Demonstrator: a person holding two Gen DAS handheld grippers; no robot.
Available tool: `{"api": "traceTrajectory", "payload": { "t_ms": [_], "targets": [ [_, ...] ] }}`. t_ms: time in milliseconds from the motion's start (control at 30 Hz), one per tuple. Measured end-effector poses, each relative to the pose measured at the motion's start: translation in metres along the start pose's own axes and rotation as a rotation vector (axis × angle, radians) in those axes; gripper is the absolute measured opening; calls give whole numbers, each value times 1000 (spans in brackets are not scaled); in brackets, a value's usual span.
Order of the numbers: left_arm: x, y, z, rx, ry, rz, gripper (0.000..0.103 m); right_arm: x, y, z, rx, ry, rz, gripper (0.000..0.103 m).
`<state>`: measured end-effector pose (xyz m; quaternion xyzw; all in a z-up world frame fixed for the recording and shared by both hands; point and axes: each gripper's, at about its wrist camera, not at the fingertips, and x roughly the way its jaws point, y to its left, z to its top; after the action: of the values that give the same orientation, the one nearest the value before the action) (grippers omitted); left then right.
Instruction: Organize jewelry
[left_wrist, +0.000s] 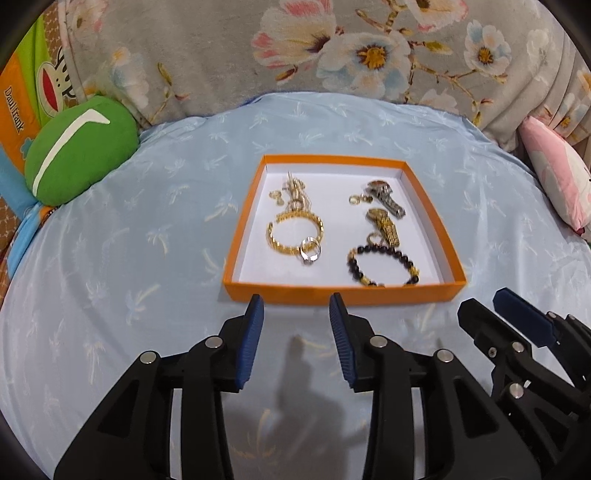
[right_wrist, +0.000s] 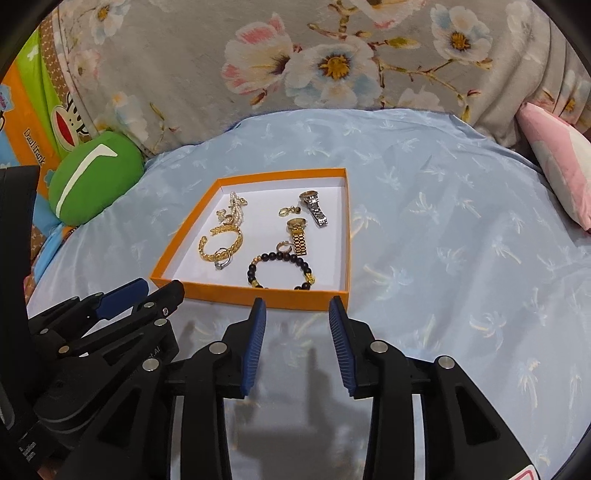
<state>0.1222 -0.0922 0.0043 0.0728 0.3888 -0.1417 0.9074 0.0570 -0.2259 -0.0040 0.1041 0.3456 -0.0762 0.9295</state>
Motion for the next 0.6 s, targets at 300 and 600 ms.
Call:
{"api": "traceTrajectory", "payload": {
  "t_ms": [300,600],
  "targets": [
    [-4,-4,-27,5,-18,52,52,-4,-5,-26,8,7,-39,45],
    [-2,-3,-42,8,-23,85,59,-1,-6,-43,28,19,-54,50]
  ]
}}
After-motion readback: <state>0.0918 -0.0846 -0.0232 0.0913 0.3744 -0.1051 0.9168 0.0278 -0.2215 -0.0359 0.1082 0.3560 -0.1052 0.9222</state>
